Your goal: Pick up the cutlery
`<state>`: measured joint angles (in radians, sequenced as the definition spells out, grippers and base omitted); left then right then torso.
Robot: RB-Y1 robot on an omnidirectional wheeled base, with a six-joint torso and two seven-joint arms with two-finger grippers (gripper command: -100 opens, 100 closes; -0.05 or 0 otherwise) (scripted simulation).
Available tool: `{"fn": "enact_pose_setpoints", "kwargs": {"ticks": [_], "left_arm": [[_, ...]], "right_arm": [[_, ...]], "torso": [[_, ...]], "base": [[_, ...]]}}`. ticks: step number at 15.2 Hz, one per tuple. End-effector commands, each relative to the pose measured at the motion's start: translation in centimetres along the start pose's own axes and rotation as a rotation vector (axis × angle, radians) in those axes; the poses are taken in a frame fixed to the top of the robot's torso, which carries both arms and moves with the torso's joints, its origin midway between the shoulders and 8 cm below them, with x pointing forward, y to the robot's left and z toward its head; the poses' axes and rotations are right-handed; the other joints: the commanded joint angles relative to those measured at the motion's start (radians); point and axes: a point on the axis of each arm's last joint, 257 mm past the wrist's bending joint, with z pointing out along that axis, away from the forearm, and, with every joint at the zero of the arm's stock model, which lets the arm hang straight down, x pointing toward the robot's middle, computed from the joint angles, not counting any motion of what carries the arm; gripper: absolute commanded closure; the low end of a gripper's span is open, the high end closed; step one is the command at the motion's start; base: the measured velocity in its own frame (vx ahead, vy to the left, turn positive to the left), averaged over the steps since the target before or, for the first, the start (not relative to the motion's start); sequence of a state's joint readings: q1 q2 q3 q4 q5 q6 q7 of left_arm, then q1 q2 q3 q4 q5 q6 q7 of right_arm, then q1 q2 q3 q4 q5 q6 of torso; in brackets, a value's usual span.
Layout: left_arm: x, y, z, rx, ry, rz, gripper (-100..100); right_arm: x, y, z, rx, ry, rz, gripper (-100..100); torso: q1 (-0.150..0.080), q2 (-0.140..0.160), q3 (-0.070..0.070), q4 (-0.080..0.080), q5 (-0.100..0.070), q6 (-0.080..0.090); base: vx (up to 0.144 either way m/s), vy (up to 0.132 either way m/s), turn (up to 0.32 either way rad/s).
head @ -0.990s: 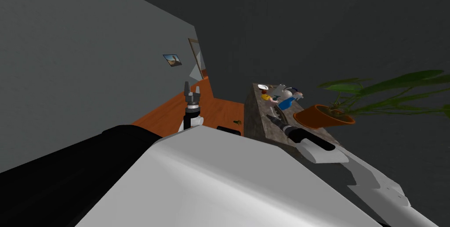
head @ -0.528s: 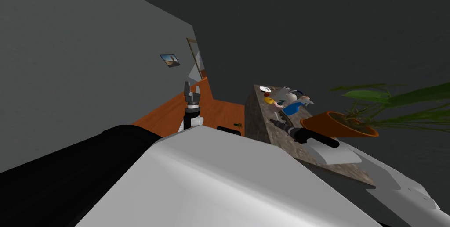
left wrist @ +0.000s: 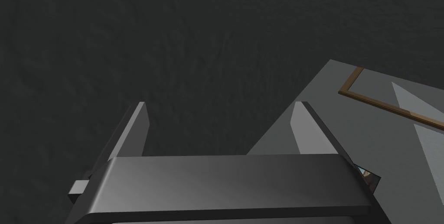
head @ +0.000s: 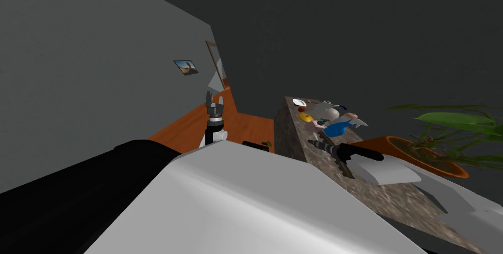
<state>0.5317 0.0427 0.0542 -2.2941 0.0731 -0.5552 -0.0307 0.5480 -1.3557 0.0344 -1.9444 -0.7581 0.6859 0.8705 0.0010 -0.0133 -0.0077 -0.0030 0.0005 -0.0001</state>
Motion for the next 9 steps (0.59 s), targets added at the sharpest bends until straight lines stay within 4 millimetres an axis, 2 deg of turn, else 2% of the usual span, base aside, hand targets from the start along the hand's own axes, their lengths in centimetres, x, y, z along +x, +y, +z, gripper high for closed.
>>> {"fn": "enact_pose_setpoints", "kwargs": {"ticks": [1, 2, 3, 4, 5, 7, 8, 9], "left_arm": [[0.0, 0.0, 0.0, 0.0, 0.0, 0.0, 0], [0.0, 0.0, 0.0, 0.0, 0.0, 0.0, 0], [0.0, 0.0, 0.0, 0.0, 0.0, 0.0, 0], [0.0, 0.0, 0.0, 0.0, 0.0, 0.0, 0], [0.0, 0.0, 0.0, 0.0, 0.0, 0.0, 0], [0.0, 0.0, 0.0, 0.0, 0.0, 0.0, 0], [0.0, 0.0, 0.0, 0.0, 0.0, 0.0, 0], [0.0, 0.0, 0.0, 0.0, 0.0, 0.0, 0]], "right_arm": [[0.8, -1.3, -0.1, 0.035, 0.042, -0.031, -100], [1.7, -2.5, -0.3, 0.068, 0.085, -0.061, -100], [1.7, -2.6, -0.3, 0.069, 0.086, -0.061, -100], [2.6, -3.8, -0.6, 0.1, 0.129, -0.089, -100], [2.6, -3.8, -0.6, 0.1, 0.129, -0.089, -100], [4.2, -5.9, -1.2, 0.151, 0.206, -0.136, -100], [4.2, -5.9, -1.2, 0.152, 0.208, -0.136, -100], [4.9, -6.8, -1.5, 0.174, 0.242, -0.155, -100]], "torso": [[0.0, 0.0, 0.0, 0.0, 0.0, 0.0], [0.0, 0.0, 0.0, 0.0, 0.0, 0.0], [0.0, 0.0, 0.0, 0.0, 0.0, 0.0], [0.001, 0.0, 0.0, 0.0, 0.0, 0.0], [0.001, 0.001, 0.0, 0.0, 0.0, 0.0], [0.0, 0.002, 0.001, 0.0, 0.0, 0.0], [0.0, 0.001, 0.001, 0.0, 0.0, 0.0], [0.0, 0.002, 0.001, 0.0, 0.0, 0.0]], "base": [[0.157, 0.022, -0.019], [0.162, 0.039, -0.022], [0.159, 0.045, -0.025], [0.16, 0.044, -0.033], [0.134, 0.033, -0.039], [0.151, 0.024, -0.025], [0.138, 0.025, -0.017], [0.127, 0.031, -0.019]]}}
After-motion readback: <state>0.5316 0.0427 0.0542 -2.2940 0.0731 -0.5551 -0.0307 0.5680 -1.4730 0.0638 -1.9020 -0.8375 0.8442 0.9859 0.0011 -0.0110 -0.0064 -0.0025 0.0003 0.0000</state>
